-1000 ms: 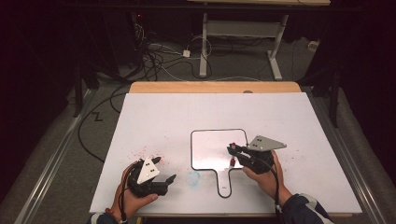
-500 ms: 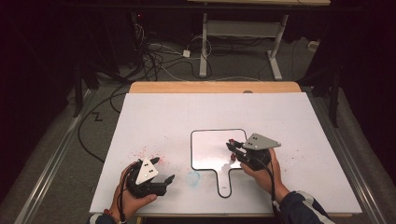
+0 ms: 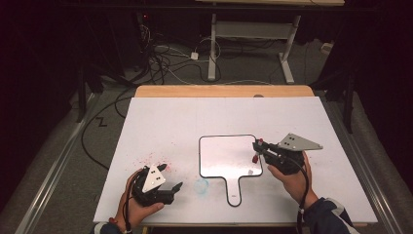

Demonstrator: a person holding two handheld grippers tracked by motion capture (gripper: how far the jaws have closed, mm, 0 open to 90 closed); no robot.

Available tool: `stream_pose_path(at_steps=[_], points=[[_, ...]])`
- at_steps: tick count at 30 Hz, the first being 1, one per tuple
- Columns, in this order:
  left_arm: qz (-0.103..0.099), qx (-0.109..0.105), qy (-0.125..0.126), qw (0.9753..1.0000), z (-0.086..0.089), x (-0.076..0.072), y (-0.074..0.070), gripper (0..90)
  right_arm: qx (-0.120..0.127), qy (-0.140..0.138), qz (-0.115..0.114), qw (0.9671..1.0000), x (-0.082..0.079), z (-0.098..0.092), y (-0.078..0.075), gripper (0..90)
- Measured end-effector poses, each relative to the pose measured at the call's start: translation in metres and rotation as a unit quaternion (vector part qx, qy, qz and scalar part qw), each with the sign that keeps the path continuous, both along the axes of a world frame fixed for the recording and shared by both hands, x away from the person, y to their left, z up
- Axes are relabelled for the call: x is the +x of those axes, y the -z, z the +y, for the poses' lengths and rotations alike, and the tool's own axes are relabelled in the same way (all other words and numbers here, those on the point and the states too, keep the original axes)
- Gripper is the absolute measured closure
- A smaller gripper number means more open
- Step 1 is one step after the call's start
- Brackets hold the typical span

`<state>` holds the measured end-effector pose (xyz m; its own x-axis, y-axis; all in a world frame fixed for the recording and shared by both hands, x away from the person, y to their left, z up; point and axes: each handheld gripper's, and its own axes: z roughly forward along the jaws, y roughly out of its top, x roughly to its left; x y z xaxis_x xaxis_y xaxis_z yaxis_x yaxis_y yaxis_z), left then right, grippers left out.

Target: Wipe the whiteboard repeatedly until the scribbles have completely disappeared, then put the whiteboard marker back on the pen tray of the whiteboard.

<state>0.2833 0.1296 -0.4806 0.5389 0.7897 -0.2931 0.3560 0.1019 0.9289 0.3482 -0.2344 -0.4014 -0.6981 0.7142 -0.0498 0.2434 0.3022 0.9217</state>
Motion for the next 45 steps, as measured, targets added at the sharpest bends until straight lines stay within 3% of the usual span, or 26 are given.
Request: stream_pose_path(at_steps=[10,12,13,16,20,22,28,35,39,45], points=[[0.002,-0.003,0.000,1.0000,0.002,0.003,0.001,20.1,-0.019,0.022,0.030,0.9991,-0.003,-0.030,-0.015,80.7],[0.002,-0.001,0.003,1.0000,0.000,0.003,0.000,20.1,-0.027,0.023,0.050,0.9981,-0.002,-0.036,-0.015,80.7],[0.002,-0.001,0.005,1.0000,0.000,0.003,0.000,20.1,-0.029,0.033,0.048,0.9979,-0.001,-0.039,-0.013,80.7],[0.002,0.000,0.008,1.0000,-0.002,0.002,0.001,20.1,-0.032,0.040,0.091,0.9945,0.007,-0.044,-0.007,80.6],[0.005,-0.001,0.009,0.9999,-0.004,0.005,0.001,20.1,-0.030,0.035,0.126,0.9909,0.015,-0.041,0.001,80.5],[0.007,-0.001,0.009,0.9999,-0.004,0.005,0.002,20.1,-0.043,0.029,0.141,0.9886,0.020,-0.035,0.005,80.5],[0.009,0.001,0.006,0.9999,-0.002,0.003,0.003,20.1,-0.049,0.023,0.151,0.9871,0.035,-0.022,0.015,80.6],[0.009,0.009,0.011,0.9999,-0.007,0.004,0.004,20.1,-0.031,0.026,0.159,0.9864,0.052,-0.015,0.024,79.9],[0.008,0.010,0.012,0.9998,-0.007,0.003,0.004,20.1,-0.009,0.049,0.177,0.9829,0.066,-0.014,0.033,78.2],[0.012,0.012,0.012,0.9998,-0.007,0.003,0.005,20.1,-0.005,0.074,0.193,0.9784,0.083,-0.011,0.050,76.1]])
